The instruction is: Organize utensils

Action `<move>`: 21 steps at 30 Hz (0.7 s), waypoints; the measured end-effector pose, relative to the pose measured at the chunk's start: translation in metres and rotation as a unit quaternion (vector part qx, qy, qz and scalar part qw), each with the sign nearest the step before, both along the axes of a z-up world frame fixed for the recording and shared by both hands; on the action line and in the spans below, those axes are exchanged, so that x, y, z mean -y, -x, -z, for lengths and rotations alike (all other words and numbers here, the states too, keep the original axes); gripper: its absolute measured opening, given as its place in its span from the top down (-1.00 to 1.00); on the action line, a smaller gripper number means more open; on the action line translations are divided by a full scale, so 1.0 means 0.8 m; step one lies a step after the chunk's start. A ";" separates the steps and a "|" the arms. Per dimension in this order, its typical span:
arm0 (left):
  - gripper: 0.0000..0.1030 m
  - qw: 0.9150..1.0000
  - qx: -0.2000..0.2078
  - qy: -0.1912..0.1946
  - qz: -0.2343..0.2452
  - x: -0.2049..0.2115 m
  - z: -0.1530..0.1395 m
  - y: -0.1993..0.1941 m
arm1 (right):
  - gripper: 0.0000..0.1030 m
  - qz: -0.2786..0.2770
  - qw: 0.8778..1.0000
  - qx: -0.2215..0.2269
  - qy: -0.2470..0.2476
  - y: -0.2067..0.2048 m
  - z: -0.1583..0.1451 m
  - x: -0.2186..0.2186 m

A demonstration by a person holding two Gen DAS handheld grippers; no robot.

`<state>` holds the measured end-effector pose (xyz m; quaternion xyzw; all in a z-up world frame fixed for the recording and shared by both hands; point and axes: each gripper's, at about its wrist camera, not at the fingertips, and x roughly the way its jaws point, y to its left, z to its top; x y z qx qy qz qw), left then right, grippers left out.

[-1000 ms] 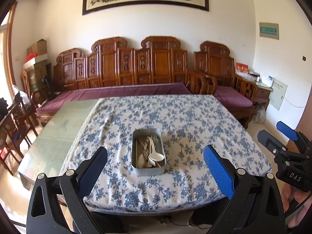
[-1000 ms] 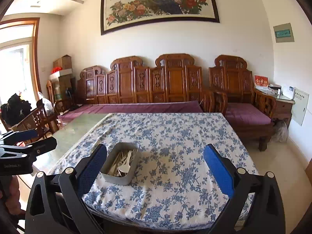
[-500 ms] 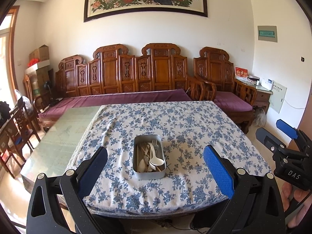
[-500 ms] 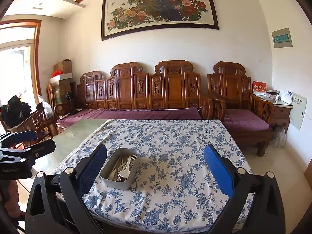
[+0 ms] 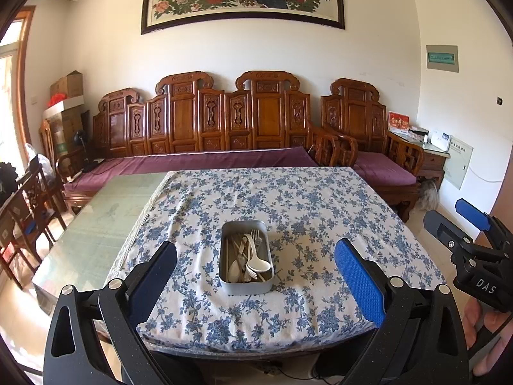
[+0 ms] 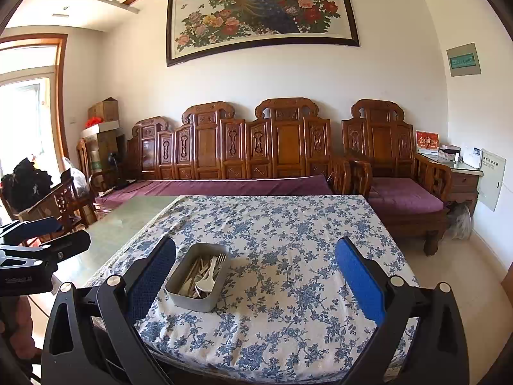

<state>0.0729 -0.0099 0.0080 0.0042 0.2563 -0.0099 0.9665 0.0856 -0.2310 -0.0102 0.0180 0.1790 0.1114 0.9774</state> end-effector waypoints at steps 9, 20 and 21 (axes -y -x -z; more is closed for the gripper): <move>-0.85 1.000 0.001 0.000 0.000 -0.001 0.000 0.000 | -0.95 0.000 1.000 0.000 0.000 0.000 0.000 -0.002; -0.85 1.000 0.006 0.001 -0.002 0.000 0.006 0.002 | -0.95 0.001 1.000 -0.003 -0.001 -0.002 0.003 -0.005; -0.84 1.000 0.006 0.001 -0.002 0.000 0.006 0.002 | -0.95 0.001 1.000 -0.003 -0.002 -0.003 0.003 -0.004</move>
